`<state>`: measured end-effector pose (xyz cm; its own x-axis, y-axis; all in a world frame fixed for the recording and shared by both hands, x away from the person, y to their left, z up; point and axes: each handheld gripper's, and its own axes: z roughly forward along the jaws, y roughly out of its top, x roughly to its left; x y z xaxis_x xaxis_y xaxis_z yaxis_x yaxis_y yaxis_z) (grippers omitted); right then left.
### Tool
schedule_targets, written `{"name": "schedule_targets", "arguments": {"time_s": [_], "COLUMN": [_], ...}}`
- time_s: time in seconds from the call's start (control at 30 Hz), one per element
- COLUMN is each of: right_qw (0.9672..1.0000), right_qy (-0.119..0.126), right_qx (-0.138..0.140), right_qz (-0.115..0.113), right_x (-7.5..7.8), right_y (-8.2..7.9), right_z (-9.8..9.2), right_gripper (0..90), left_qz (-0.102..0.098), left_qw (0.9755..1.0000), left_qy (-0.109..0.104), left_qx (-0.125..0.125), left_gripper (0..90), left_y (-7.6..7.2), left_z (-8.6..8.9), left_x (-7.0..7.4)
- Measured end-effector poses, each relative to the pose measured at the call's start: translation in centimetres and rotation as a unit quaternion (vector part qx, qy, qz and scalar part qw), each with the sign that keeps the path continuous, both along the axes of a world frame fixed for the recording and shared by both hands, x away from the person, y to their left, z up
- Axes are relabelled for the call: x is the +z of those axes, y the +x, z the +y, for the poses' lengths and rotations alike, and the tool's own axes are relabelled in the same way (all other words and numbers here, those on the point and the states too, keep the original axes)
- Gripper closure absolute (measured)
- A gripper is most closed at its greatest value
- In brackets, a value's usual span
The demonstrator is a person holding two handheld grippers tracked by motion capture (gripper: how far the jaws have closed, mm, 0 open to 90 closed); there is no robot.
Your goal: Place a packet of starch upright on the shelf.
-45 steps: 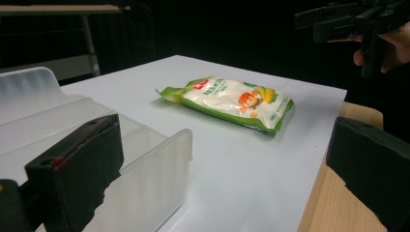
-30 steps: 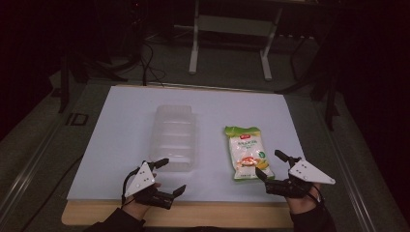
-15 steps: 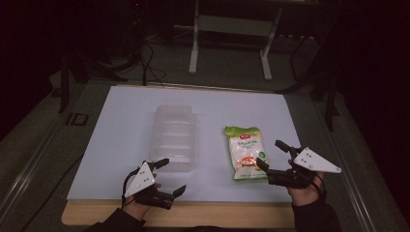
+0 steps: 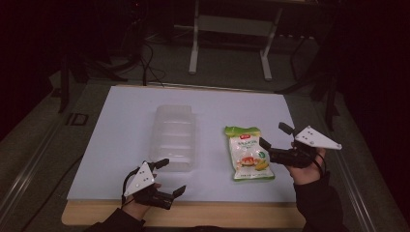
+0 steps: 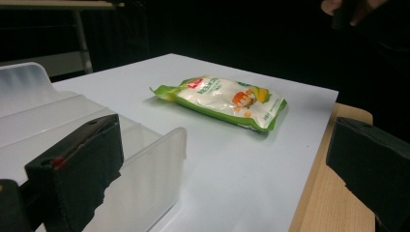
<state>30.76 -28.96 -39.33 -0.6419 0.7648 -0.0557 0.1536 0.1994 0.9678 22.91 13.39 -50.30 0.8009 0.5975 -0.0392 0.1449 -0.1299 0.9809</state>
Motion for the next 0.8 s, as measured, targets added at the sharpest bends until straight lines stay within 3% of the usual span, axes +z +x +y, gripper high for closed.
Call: {"name": "schedule_targets", "arguments": {"time_s": [0.13,0.2,0.3,0.47,0.5,0.67,0.8], "right_qw": [0.9999,0.9996,0.9989,0.9983,0.9978,0.9968,0.9946], "right_qy": [0.002,0.003,0.001,-0.002,-0.004,-0.013,-0.010], "right_qx": [-0.015,-0.009,-0.017,-0.027,-0.030,-0.034,-0.040], "right_qz": [0.005,0.028,0.044,0.052,0.059,0.072,0.095], "right_x": [-0.1,-0.2,-0.6,-0.9,-1.2,-2.1,-3.3], "right_y": [1.6,2.6,4.0,5.6,6.5,8.1,9.5], "right_z": [-0.3,-0.5,-0.7,-1.1,-1.2,-1.1,-0.9], "right_gripper": [9.9,9.9,10.0,12.5,12.5,12.6,14.0], "left_qz": [-0.001,-0.001,-0.001,0.001,0.002,0.002,0.004], "left_qw": [1.0000,1.0000,1.0000,1.0000,1.0000,1.0000,1.0000], "left_qy": [0.003,0.003,0.002,0.001,0.002,0.002,0.001], "left_qx": [-0.001,-0.002,-0.002,-0.003,-0.004,-0.004,-0.005], "left_gripper": [0.2,0.2,0.2,0.2,0.2,0.2,0.2], "left_y": [0.0,0.0,0.0,0.0,0.0,0.0,0.1], "left_z": [0.0,0.0,0.0,0.0,0.0,0.0,0.0], "left_x": [0.0,0.0,0.0,0.0,0.0,0.0,-0.1]}}
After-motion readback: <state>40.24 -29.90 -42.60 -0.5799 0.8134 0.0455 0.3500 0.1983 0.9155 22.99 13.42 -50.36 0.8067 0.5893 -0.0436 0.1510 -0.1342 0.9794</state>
